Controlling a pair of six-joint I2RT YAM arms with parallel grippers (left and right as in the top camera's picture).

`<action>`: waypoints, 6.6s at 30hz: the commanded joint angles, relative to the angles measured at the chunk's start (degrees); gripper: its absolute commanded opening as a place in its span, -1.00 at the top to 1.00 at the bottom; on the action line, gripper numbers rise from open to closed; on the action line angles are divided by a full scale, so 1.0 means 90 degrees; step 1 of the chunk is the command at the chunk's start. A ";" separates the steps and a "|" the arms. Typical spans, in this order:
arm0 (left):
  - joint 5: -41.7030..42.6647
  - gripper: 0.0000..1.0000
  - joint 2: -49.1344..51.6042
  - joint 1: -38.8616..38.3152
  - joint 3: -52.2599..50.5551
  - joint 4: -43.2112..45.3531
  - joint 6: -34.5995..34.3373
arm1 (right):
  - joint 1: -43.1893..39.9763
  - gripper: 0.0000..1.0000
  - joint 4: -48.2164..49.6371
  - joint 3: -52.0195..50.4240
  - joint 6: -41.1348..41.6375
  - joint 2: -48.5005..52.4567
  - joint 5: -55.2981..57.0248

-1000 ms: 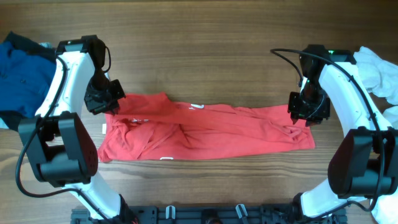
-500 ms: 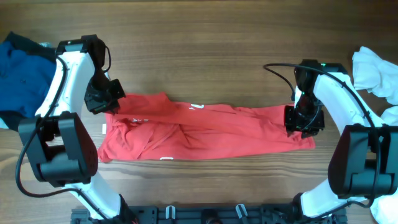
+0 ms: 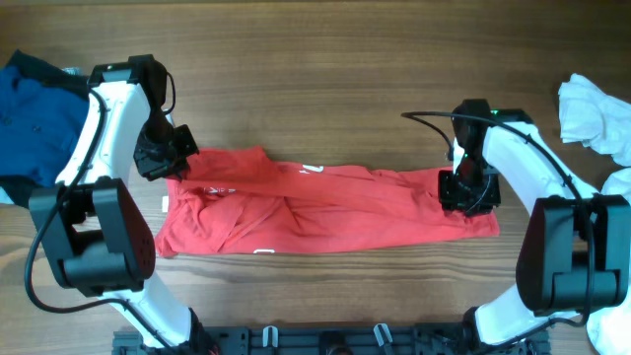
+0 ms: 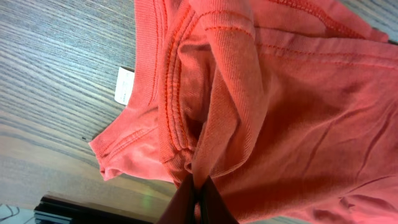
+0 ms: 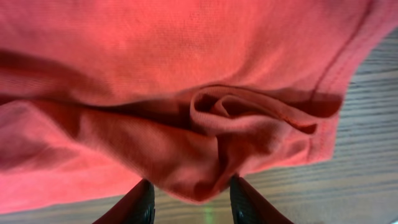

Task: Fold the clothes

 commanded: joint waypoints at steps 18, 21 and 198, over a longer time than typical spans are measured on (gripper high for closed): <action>-0.0012 0.92 -0.0041 0.0044 0.0034 0.0027 0.0063 | 0.0000 0.92 0.0644 -0.0066 0.1205 -0.0041 0.0828; -0.0010 0.92 -0.0318 0.0044 0.0435 0.0087 0.0058 | -0.0100 0.91 0.0738 0.0678 0.1246 -0.0544 0.0957; 0.0568 -0.03 -0.0471 -0.1902 -0.0981 0.2888 -0.2392 | -0.0459 0.08 -0.0148 0.0520 -0.0032 -0.0398 0.0600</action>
